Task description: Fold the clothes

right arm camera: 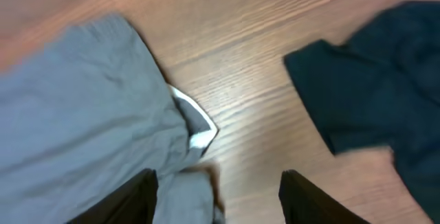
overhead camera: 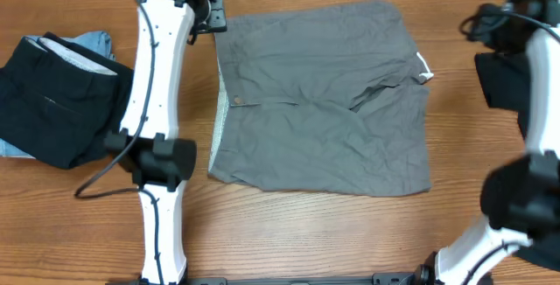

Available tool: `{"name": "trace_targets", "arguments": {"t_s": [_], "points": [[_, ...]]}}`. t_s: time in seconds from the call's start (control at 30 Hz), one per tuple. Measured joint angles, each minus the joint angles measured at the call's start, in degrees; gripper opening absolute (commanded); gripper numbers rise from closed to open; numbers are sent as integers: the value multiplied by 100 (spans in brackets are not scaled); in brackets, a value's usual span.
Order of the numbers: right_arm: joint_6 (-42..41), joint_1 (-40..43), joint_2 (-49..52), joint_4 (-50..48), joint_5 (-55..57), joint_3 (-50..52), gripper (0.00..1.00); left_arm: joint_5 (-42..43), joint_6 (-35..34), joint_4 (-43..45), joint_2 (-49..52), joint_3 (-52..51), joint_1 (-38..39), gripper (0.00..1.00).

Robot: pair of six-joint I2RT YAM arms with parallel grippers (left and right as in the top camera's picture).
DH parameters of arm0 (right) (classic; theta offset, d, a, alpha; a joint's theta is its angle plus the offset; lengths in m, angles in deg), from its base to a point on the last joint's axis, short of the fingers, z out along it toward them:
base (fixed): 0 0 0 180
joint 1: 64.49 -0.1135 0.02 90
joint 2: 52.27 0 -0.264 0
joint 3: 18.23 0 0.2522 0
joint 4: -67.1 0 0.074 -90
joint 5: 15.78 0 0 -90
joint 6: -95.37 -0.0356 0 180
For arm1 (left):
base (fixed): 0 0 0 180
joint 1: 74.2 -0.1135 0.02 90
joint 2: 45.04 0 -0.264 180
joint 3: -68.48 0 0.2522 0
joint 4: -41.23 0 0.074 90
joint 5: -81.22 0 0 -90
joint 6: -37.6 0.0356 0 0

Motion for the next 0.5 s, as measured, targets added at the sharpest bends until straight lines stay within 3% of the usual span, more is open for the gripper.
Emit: {"name": "trace_targets", "arguments": {"t_s": [0.07,0.33,0.5], "points": [[-146,79,-389,243,-24,-46,95,33,-83,-356,-323,13,0,62],[-769,76,-960,1775,-125,-87,95,494,-111,-601,-1534,-2,203,64],[-1130,28,-1073,2675,-127,-85,94,531,-240,-592,-2745,-1285,1021,66]]}}
